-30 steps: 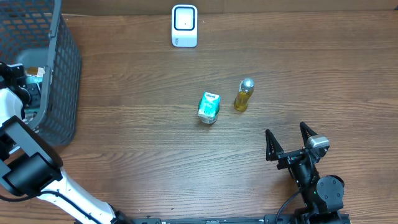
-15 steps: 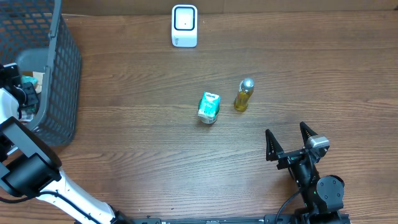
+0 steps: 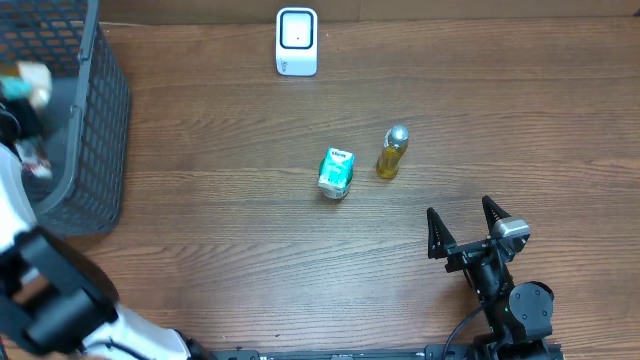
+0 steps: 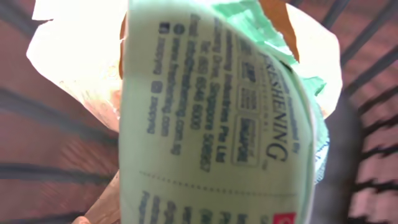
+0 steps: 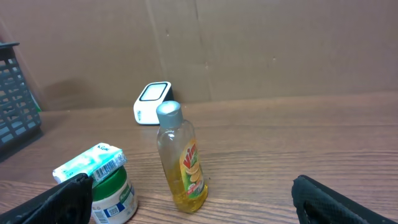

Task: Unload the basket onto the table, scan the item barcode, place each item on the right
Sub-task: 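Reach the left gripper into the basket and grasp the brown snack bag, then carry the snack bag and green wipes pack and lower them beside the jar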

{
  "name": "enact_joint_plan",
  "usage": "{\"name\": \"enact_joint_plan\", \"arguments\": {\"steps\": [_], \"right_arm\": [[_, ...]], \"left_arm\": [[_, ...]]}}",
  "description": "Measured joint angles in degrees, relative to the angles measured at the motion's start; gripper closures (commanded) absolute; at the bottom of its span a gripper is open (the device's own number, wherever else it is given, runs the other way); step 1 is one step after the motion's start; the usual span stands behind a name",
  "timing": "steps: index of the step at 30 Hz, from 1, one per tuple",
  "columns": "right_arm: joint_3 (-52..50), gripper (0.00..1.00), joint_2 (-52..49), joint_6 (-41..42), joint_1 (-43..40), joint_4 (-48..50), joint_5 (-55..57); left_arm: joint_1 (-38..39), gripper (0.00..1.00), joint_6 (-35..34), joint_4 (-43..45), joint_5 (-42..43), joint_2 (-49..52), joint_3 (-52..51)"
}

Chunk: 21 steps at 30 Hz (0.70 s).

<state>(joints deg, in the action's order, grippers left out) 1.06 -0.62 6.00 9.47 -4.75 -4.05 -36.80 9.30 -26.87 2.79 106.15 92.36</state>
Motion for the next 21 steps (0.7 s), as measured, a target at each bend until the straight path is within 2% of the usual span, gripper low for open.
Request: {"name": "enact_joint_plan", "arguments": {"steps": [5,11,21], "right_arm": [[0.00,0.00,0.00,0.00,0.00,0.02,0.02],[0.00,0.00,0.00,-0.02,0.00,0.00,0.02],[0.00,0.00,0.00,-0.02,0.00,0.00,0.00]], "left_arm": [[1.95,0.89,-2.58,1.53,0.26,-12.83,0.24],[7.39,0.88,-8.33,-3.87,0.50,-23.78,0.63],[24.06,0.93,-14.99,-25.66,0.72,-26.53,0.66]]}}
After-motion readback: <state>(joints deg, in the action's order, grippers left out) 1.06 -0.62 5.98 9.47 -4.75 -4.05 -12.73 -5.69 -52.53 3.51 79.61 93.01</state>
